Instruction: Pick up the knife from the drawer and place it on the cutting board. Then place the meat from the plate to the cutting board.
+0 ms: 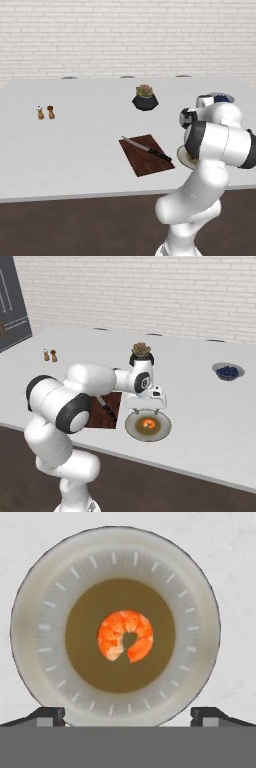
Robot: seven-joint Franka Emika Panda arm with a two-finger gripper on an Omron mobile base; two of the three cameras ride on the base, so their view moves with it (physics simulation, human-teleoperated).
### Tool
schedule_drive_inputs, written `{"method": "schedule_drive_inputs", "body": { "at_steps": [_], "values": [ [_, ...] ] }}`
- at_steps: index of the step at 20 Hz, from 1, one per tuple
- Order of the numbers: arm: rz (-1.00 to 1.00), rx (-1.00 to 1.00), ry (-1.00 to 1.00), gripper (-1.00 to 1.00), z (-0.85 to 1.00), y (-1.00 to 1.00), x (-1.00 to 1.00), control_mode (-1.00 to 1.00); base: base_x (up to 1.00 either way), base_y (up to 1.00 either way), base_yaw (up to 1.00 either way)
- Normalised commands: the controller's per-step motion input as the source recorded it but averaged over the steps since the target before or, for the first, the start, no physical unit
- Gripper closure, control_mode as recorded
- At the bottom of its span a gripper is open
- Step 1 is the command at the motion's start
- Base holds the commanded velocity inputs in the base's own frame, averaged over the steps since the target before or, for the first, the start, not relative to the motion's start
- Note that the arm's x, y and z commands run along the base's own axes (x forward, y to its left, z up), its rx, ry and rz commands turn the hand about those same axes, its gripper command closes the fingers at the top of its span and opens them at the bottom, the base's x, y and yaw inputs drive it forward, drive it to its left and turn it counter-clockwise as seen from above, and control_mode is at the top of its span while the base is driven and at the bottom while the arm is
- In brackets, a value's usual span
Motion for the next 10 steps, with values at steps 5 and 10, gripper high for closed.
{"method": "schedule_drive_inputs", "body": {
  "at_steps": [5, 10],
  "values": [
    [0.07, 0.06, 0.0, -1.0, -0.34, -0.21, 0.41, -1.0, 0.0, 0.0, 0.0],
    [0.01, 0.06, 0.0, -1.0, -0.26, -0.01, 0.14, -1.0, 0.0, 0.0, 0.0]
  ]
}}
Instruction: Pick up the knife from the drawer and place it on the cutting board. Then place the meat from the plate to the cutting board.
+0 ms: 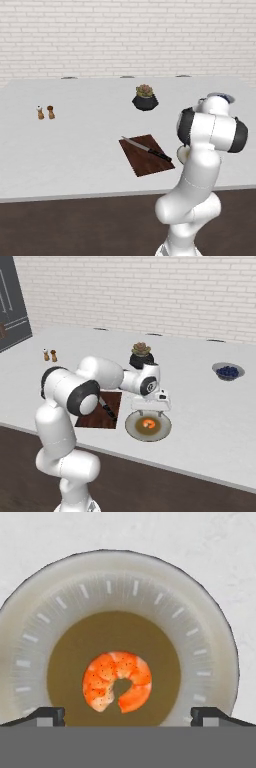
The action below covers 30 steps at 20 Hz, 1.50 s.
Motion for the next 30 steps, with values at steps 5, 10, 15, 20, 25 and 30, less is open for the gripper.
{"method": "schedule_drive_inputs", "body": {
  "at_steps": [5, 10, 15, 20, 25, 30],
  "values": [
    [0.0, 0.03, 0.0, -1.0, -0.19, 0.0, 0.04, -1.0, 0.0, 0.0, 0.0],
    [0.0, 0.0, 0.01, -1.0, -0.12, 0.0, 0.0, -1.0, 0.0, 0.0, 0.0],
    [0.0, 0.0, 0.0, -1.0, -0.23, 0.02, 0.0, -1.0, 0.0, 0.0, 0.0],
    [0.0, 0.0, 0.0, -1.0, -0.29, 0.03, 0.0, -1.0, 0.0, 0.0, 0.0],
    [0.0, 0.0, 0.0, -1.0, -0.34, 0.0, 0.0, -1.0, 0.0, 0.0, 0.0],
    [0.0, 0.0, 0.0, -1.0, -0.3, 0.0, 0.0, -1.0, 0.0, 0.0, 0.0]
  ]
}}
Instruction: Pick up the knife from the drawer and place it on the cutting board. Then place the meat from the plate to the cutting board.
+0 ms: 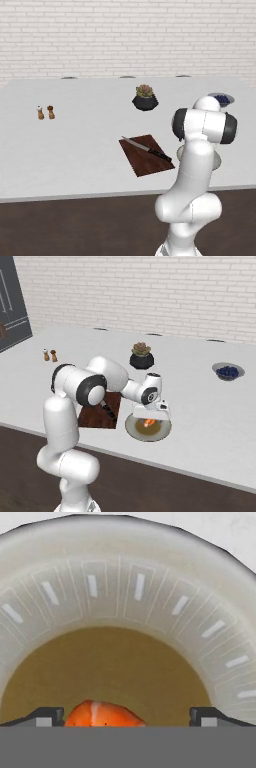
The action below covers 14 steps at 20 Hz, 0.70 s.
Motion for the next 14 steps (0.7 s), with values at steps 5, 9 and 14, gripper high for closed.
{"method": "schedule_drive_inputs", "body": {
  "at_steps": [5, 9, 14],
  "values": [
    [0.0, 0.0, 0.0, 1.0, -0.33, 0.21, 0.0, -1.0, 0.0, 0.0, 0.0],
    [0.0, 0.0, 0.0, 1.0, -0.39, 0.27, 0.0, -1.0, 0.0, 0.0, 0.0],
    [0.0, 0.01, 0.0, 1.0, -0.25, 0.27, -0.05, -1.0, 0.0, 0.0, 0.0]
  ]
}}
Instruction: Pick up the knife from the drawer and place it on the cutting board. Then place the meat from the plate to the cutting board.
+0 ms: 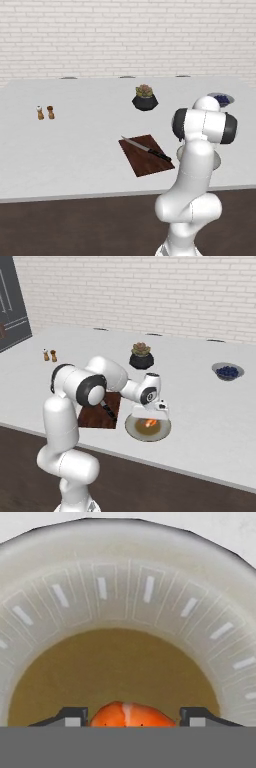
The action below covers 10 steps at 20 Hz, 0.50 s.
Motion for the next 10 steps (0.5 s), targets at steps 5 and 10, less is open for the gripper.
{"method": "schedule_drive_inputs", "body": {
  "at_steps": [5, 10],
  "values": [
    [0.0, 0.03, 0.0, 1.0, -0.08, 0.32, -0.19, -1.0, 0.0, 0.0, 0.0],
    [-0.01, 0.05, -0.02, 1.0, 0.05, 0.15, -0.38, -1.0, 0.0, 0.0, 0.0]
  ]
}}
